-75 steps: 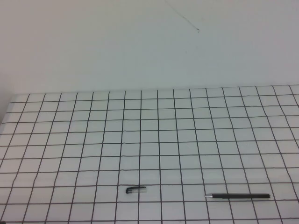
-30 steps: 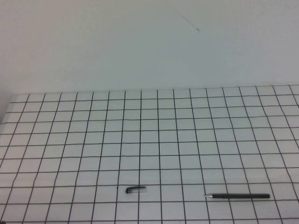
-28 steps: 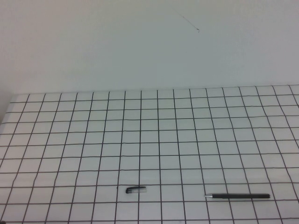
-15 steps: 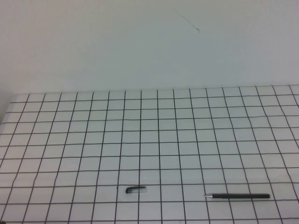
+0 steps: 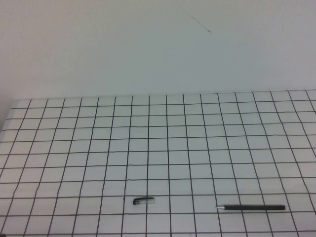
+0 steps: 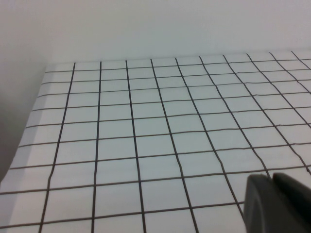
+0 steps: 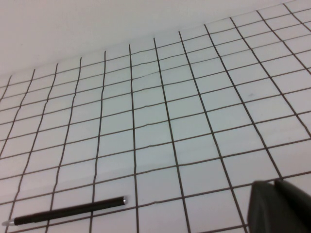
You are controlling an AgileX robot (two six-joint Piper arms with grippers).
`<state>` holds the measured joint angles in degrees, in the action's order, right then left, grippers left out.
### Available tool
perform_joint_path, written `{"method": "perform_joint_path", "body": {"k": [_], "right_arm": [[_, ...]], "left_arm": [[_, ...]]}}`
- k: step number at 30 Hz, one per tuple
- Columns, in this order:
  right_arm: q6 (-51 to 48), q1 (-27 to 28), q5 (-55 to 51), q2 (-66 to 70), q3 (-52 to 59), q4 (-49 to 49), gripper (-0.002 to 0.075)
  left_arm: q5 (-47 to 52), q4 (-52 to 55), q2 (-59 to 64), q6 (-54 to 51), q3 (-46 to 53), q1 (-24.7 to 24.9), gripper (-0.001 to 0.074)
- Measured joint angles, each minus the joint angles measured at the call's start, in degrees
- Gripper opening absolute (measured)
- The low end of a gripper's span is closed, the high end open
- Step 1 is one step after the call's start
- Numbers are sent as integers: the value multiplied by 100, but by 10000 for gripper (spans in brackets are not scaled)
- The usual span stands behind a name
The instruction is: Cap the pen
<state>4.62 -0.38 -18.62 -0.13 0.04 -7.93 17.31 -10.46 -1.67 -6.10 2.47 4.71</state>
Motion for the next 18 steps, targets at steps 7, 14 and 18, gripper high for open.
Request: {"method": "perform_joint_path", "body": {"k": [7,14,18], "right_arm": [[0,0,0,0,0,0,-1],[0,0,0,0,0,0,-1],[0,0,0,0,0,0,-1]], "left_arm": [[0,0,0,0,0,0,0],[0,0,0,0,0,0,0],[0,-48,0,0,0,-67,0]]}}
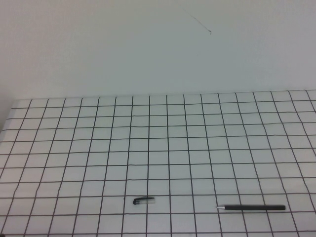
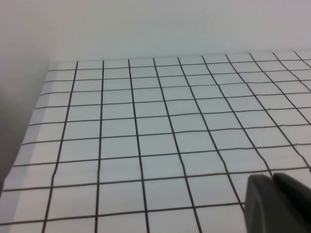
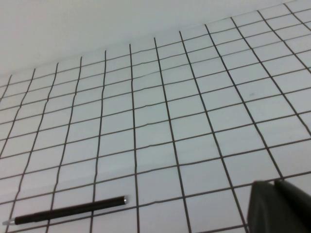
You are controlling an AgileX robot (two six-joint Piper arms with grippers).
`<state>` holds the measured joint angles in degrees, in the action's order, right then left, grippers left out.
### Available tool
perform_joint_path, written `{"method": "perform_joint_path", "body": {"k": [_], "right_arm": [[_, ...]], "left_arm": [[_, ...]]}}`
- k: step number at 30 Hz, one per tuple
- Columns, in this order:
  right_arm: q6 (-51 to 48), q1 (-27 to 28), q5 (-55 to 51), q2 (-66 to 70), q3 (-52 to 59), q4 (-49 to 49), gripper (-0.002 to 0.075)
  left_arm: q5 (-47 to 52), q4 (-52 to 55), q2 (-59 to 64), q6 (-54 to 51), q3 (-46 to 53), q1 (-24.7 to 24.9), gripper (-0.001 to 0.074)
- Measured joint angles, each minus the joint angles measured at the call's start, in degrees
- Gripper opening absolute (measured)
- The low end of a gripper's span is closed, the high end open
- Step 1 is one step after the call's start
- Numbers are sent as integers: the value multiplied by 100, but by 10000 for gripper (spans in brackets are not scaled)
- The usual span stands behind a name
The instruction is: Cap the pen
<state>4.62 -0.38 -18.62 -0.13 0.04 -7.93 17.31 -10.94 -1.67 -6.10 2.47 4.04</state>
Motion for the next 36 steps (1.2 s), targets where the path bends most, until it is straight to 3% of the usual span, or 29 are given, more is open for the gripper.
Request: {"method": "perform_joint_path", "body": {"k": [6,36], "right_arm": [[0,0,-9,0,0,0,-1],[0,0,-9,0,0,0,-1]], "left_arm": [[0,-10,0,0,0,-341,0],[11,-36,12,0,0,-329,0]]}}
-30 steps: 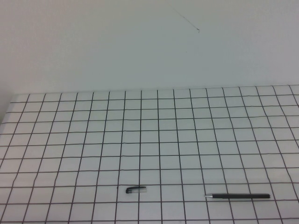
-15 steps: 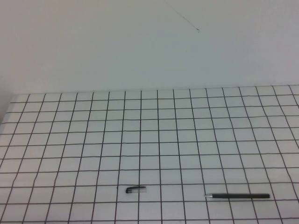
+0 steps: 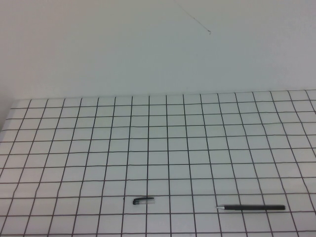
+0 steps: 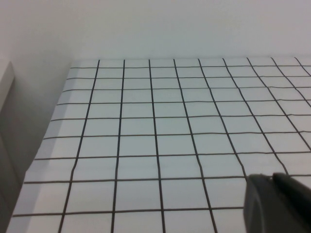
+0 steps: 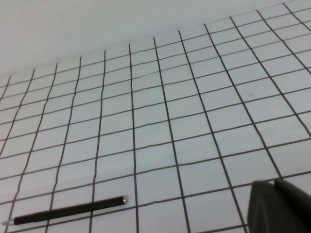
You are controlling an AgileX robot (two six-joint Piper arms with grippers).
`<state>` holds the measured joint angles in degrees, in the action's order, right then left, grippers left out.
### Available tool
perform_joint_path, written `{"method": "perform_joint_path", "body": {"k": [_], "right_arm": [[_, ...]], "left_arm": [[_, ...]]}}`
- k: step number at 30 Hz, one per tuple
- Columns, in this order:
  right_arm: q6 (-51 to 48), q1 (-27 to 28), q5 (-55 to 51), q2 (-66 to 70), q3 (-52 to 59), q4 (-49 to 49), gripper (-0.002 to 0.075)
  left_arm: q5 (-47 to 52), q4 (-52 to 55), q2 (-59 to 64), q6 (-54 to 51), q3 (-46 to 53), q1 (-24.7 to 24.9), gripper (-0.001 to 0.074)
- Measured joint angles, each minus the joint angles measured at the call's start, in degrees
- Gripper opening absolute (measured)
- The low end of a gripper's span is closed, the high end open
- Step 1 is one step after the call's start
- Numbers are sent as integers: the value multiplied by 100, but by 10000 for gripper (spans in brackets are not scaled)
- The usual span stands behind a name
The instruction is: Cap the pen
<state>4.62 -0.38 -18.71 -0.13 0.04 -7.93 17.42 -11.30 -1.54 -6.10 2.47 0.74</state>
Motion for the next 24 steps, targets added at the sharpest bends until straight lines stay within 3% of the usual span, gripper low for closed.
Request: {"method": "perform_joint_path", "body": {"k": [16,20,24], "right_arm": [[-14,0,24,0,0,-188,-1],[-14,0,396,0,0,-242,-1],[-18,0,1416,0,0,-246,-1]], "left_arm": [[-107,126,0,0,0,0,0],[-588,126,0,0,0,0,0],[-1609,126,0,0,0,0,0]]}}
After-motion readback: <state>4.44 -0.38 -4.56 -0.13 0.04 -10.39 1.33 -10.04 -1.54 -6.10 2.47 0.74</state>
